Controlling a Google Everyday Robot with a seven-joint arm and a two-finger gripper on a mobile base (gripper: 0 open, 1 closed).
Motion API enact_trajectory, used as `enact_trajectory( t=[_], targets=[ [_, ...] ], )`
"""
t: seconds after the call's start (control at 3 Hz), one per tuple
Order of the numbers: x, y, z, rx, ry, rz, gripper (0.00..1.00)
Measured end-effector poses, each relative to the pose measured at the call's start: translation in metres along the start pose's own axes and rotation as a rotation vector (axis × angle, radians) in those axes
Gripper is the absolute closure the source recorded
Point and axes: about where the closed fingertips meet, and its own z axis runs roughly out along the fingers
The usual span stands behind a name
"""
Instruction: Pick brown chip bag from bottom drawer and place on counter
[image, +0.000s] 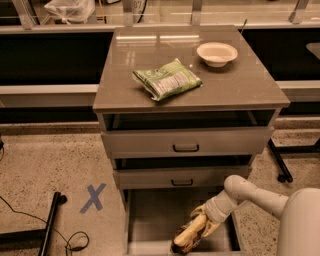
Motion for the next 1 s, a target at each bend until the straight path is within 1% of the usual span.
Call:
enact_trajectory(
  t=[0.33,0.67,1.0],
  targets=[
    [-0.003,0.001,0.003,-0.009,-0.002,-0.008,0.72],
    [-0.007,0.003,0.004,-0.023,0.000,-0.024,0.95],
    [-0.043,0.005,-0.026,0.051,-0.022,-0.141,1.00]
  ],
)
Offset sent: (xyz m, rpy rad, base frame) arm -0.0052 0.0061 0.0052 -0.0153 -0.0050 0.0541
